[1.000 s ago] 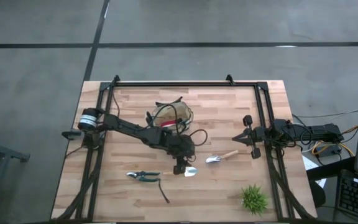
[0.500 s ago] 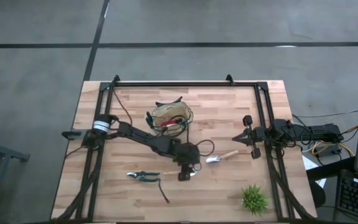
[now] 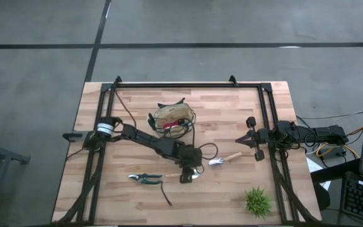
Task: Pick & Place Garden tools in Gardening bag
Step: Put the left trowel into the gardening bag
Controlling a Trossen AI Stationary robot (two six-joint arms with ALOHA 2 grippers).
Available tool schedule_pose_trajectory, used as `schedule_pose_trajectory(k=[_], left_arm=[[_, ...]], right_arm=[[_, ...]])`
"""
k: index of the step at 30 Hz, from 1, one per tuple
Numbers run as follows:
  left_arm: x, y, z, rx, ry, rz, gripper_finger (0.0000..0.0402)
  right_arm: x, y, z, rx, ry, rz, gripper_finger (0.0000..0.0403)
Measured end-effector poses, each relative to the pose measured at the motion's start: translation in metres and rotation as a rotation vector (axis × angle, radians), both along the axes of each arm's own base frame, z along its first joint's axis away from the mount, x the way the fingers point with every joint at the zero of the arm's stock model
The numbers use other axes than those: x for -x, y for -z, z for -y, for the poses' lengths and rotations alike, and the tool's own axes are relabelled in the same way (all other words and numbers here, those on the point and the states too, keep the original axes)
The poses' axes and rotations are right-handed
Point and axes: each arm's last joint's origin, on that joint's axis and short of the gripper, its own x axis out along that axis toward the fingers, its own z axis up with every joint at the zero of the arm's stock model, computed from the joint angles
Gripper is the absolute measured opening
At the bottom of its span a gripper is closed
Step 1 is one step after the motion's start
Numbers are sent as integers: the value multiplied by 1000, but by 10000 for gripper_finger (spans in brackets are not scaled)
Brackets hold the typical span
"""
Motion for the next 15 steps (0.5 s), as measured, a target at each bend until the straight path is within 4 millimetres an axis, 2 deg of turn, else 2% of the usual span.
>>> schedule_pose_trajectory(k=[5,11,15], left_arm=[[1,1,0,9,6,-12,128],[3,0,3,84,69,-36,28],[0,-7,5,128,110,-16,9]], right_arm=[[0,0,0,0,0,1,8],[0,0,0,0,0,0,8],[0,0,0,0,0,1,8]])
